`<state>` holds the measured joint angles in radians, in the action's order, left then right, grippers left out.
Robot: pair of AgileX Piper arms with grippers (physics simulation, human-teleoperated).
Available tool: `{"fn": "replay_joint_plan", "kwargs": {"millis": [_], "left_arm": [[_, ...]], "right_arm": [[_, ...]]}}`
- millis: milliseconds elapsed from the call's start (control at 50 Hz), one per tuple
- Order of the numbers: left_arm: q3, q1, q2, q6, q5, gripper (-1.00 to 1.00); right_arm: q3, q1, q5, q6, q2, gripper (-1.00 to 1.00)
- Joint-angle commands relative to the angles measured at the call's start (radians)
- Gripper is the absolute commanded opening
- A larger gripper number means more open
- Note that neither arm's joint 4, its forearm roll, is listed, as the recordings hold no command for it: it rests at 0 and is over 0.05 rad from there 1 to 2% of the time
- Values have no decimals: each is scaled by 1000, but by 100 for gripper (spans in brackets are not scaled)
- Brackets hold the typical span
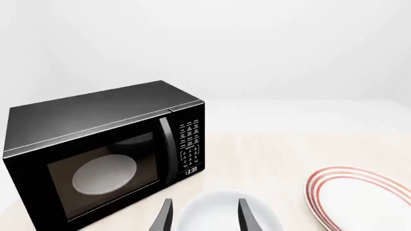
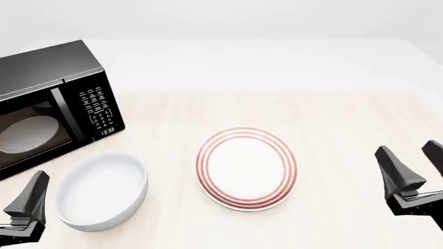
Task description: Put the white bowl to the right of the plate.
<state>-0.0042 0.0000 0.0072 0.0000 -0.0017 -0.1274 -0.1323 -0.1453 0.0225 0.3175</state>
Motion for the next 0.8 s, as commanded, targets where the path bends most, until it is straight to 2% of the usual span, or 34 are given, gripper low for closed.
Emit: {"fn": "replay_joint_plan", "kwargs": {"millis": [20, 120, 400, 520, 580, 800], "left_arm": [[0, 0, 0, 0, 0, 100], [0, 0, 0, 0, 0, 100], [0, 0, 0, 0, 0, 100], [0, 0, 0, 0, 0, 100], [0, 0, 0, 0, 0, 100], [0, 0, 0, 0, 0, 100]], "right_arm": [[-156, -147, -98, 23, 288, 100], [-257, -209, -127, 40, 483, 100], [-467, -334, -119, 11, 764, 100], [-546, -368, -96, -42, 851, 100], [-583, -389, -85, -26, 898, 100], [-722, -483, -55, -34, 1046, 100]]}}
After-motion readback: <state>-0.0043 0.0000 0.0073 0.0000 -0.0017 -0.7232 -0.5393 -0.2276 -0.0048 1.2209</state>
